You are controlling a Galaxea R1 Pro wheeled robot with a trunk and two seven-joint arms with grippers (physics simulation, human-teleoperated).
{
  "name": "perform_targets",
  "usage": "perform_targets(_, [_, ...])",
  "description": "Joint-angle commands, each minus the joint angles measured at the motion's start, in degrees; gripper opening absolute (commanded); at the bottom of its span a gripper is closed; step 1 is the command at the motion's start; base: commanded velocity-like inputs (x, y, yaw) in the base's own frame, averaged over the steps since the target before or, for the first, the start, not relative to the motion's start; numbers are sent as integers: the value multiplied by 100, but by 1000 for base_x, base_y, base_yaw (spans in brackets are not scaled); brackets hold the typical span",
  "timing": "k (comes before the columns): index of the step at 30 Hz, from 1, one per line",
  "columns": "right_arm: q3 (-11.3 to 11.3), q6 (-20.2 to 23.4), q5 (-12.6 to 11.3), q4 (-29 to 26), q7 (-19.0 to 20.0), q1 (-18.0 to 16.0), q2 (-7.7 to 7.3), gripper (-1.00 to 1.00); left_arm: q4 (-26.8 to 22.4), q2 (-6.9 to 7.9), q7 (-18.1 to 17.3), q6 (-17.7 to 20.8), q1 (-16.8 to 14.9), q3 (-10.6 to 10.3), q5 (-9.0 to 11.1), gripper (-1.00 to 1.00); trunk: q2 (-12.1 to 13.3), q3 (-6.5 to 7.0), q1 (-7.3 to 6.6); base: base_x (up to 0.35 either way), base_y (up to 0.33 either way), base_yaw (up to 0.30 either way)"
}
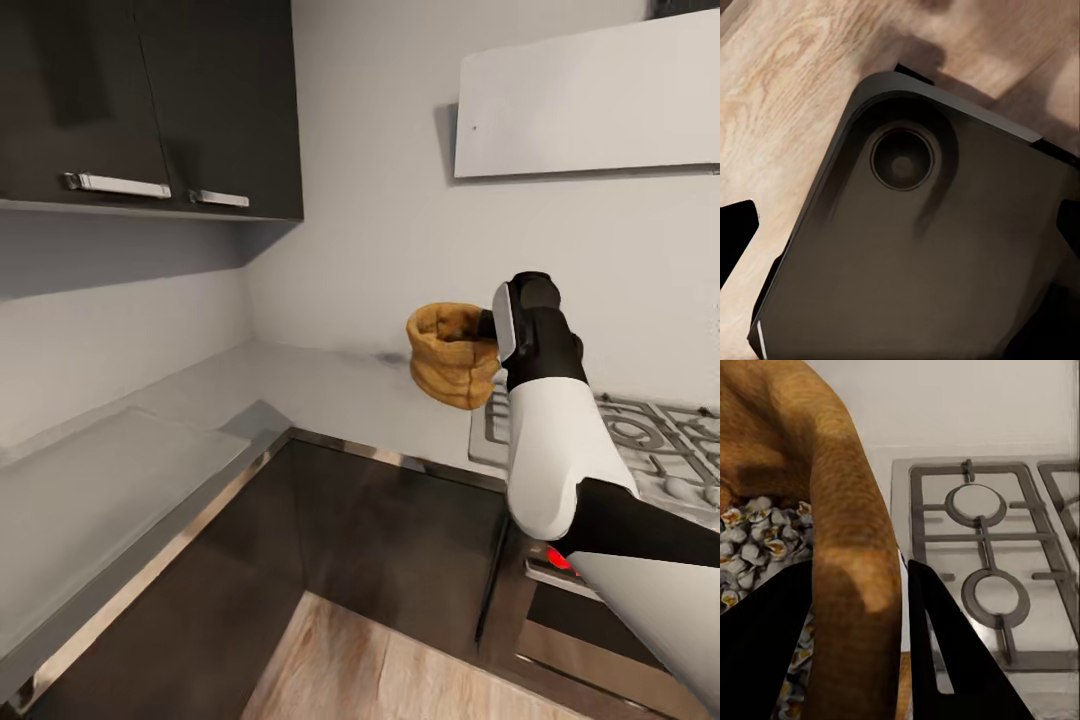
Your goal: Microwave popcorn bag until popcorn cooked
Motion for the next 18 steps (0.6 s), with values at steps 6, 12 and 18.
perform_targets(6, [-2,22,2,35,59,587,8,-100,-7,5,-1,-7,3,26,3,100,-4,-5,-3,-346,0,0])
perform_targets(12, [4,-229,-5,72,107,665,8,-100,-8,7,-2,1,3,26,-2,100,-4,-5,-3,-346,0,0])
perform_targets(18, [-3,-392,-10,73,256,668,8,-100,-9,7,0,-2,3,26,2,100,-4,-5,-3,-346,0,0])
